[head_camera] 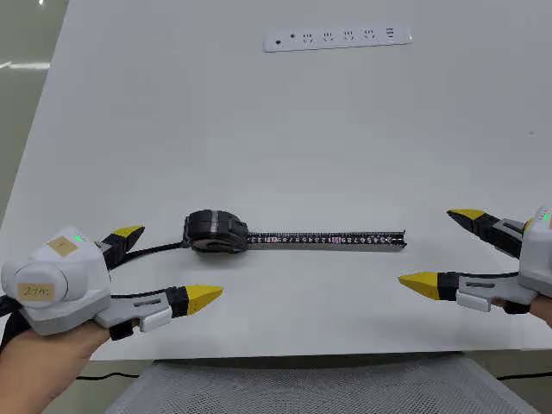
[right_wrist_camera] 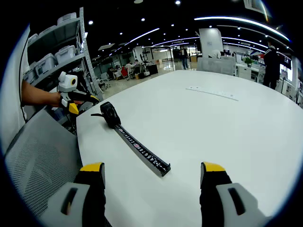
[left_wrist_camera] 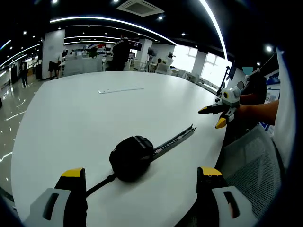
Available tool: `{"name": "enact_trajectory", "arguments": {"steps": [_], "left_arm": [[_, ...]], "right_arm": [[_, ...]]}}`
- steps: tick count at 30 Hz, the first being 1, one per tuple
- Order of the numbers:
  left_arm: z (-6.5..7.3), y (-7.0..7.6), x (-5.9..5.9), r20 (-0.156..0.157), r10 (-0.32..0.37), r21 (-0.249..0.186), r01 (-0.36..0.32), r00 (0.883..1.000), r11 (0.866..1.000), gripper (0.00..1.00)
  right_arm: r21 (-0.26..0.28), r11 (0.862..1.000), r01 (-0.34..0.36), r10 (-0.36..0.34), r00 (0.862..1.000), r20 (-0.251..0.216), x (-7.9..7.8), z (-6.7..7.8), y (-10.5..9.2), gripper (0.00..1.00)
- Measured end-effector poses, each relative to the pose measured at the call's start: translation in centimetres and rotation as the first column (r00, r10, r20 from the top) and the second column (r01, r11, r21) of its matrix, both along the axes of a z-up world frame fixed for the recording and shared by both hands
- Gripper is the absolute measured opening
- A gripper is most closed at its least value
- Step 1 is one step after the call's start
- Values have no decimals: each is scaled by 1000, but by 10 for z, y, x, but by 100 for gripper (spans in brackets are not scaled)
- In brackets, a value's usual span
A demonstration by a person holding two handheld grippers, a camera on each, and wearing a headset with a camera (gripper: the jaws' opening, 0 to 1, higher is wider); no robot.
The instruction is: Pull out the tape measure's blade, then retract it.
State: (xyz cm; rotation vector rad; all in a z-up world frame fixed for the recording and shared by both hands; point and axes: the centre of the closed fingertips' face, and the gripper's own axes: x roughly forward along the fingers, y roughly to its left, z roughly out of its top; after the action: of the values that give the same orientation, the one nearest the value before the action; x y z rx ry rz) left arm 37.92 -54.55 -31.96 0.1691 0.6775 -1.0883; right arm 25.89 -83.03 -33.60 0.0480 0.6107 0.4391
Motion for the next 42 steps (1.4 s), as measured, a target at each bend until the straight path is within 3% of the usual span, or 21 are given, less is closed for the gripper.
{"name": "enact_trajectory", "arguments": {"steps": [7,23,32,42], "left_arm": [[1,4,0,-1,3,1,-3,1000,1000,94],[-1,20,-4,-10,1,20,-1,1000,1000,94],[-3,21,-9,-21,14,12,-14,1000,1000,94],[-1,23,-6,-16,24,5,-24,1000,1000,94]], "right_arm": [[-11,1000,14,-14,1000,1,-5,3,-5,84],[-44,998,45,-46,998,-33,-32,2,-16,84],[-12,997,74,-75,997,-26,-30,2,-15,84],[-7,997,79,-79,997,-14,-26,4,-17,84]]}}
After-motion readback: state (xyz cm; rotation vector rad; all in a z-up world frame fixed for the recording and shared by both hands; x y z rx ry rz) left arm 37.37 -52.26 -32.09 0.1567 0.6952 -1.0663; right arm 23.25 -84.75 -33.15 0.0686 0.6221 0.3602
